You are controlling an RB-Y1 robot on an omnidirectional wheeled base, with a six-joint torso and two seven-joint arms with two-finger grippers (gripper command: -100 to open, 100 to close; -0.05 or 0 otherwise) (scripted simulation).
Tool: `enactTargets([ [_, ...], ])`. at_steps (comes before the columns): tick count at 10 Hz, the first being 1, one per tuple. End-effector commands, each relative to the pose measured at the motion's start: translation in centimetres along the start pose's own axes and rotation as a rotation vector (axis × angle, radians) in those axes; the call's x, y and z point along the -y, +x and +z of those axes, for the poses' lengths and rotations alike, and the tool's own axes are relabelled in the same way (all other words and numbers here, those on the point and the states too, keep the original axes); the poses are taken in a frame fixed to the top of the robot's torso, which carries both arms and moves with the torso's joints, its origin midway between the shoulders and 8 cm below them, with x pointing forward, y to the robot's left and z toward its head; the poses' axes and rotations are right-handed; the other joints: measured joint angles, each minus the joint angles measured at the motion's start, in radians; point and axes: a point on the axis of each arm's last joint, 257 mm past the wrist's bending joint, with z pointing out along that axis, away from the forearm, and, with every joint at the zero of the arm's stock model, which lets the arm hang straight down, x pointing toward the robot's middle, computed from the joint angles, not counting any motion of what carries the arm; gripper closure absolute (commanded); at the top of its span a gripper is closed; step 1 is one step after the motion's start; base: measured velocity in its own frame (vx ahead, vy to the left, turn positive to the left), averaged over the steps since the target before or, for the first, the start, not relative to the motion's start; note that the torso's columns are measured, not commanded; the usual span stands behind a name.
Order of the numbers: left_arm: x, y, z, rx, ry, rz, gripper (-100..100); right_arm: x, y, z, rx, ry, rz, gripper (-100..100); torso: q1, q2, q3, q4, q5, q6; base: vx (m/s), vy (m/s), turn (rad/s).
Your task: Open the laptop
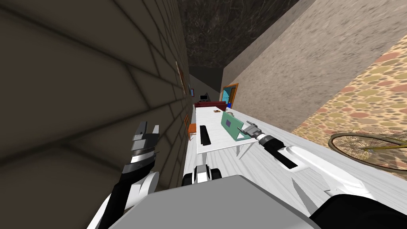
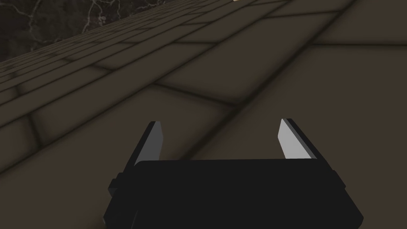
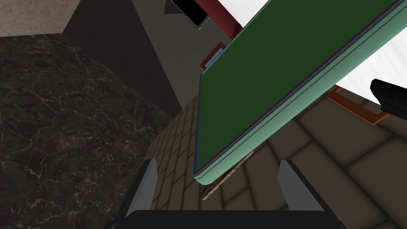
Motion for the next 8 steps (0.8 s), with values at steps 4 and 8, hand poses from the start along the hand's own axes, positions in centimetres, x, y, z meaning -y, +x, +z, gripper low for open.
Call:
enactTargets([
  [4,0.0,0.0,0.0,0.0,0.0,0.0,0,0.6,1.0,0.5,-0.008,0.011,0.156,100,-0.001,0.002,0.001,0.0,-0.001,0.001,-0.018,-0.067,0.036],
  [8,0.0,0.0,0.0,0.0,0.0,0.0,0,1.2,2.0,0.9,-0.014,0.023,0.311,100,0.0,0.0,0.0,-0.001,-0.001,0.002,-0.028,-0.079,0.029],
])
